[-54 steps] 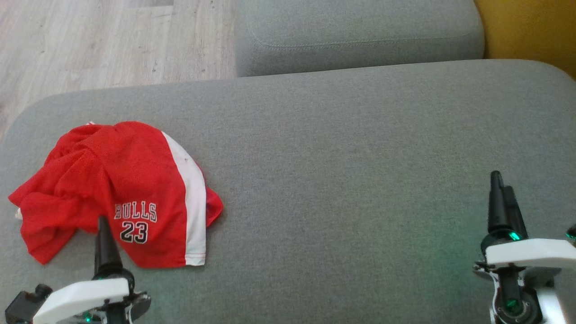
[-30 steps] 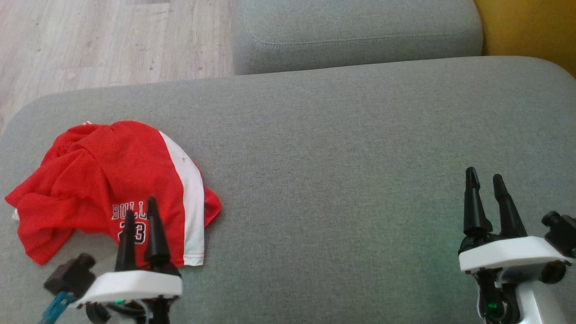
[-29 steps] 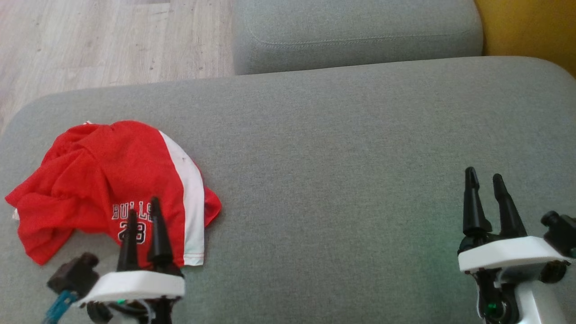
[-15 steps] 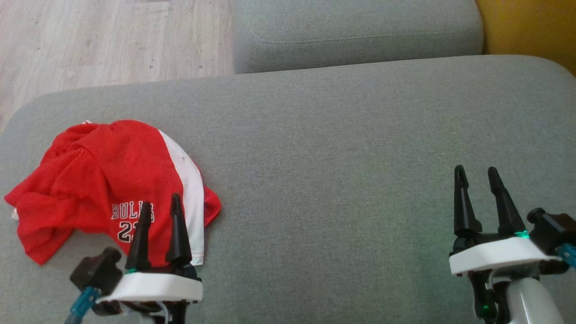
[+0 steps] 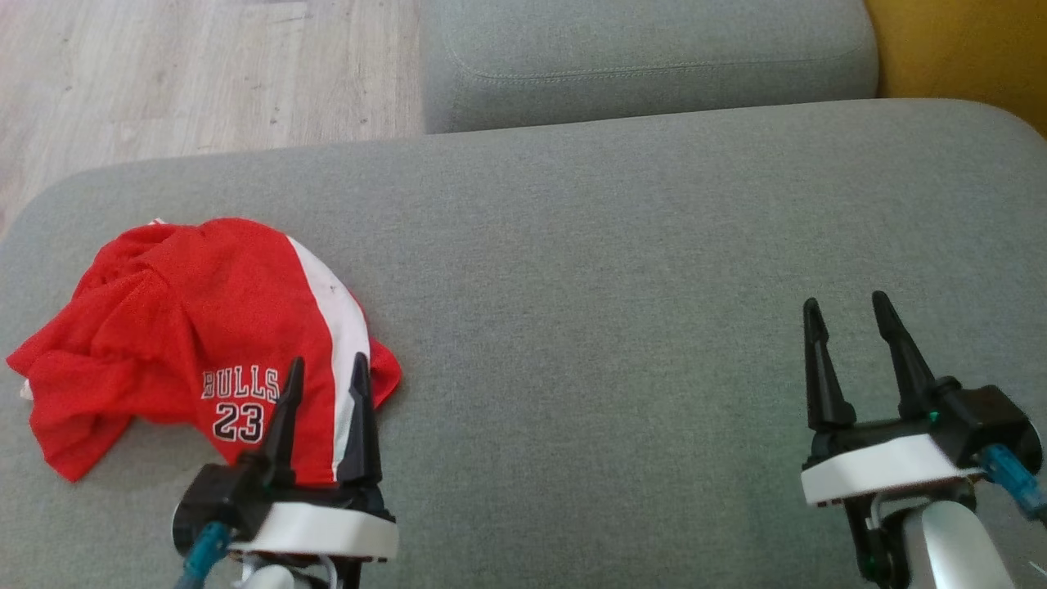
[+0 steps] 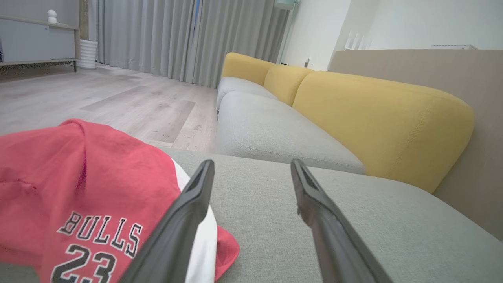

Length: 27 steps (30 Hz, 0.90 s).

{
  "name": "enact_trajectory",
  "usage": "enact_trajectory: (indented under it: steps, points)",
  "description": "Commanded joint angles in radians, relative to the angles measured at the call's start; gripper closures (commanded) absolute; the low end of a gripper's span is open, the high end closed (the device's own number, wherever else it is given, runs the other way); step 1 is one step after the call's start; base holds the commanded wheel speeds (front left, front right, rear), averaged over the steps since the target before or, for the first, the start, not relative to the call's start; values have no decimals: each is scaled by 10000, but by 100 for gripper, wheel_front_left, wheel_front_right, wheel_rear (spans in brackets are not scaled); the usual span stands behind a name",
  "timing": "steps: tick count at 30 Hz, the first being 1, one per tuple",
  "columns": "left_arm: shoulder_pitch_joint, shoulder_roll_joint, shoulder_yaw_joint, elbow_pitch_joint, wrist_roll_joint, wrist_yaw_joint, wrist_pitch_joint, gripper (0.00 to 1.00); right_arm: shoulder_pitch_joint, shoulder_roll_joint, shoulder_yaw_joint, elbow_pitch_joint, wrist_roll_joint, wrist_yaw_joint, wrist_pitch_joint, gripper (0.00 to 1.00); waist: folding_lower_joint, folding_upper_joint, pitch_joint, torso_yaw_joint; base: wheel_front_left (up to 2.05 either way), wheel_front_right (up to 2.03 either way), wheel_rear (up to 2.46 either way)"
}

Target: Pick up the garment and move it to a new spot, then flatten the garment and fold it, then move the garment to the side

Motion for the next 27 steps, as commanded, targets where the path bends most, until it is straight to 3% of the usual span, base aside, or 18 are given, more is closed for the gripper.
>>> enact_trajectory:
  steps: [1,9,18,27]
  points:
    - [-606,65,133,-375,388,78,-183,0,-119,-78,278,-451,-390,-6,-170,0,-1,0,0,3,0,0,0]
    - [-681,83,-106,-390,1503,285,-417,0,-81,-83,483,-646,-1257,-7,-405,0,-1,0,28,28,0,0,0]
    - [-521,82,205,-646,663,-174,-680,0,107,-88,318,-628,982,-7,-670,0,-1,0,29,72,0,0,0]
    - [-357,85,133,91,824,-381,-828,0,295,-91,689,-35,1795,-7,-818,0,-1,0,-32,16,0,0,0]
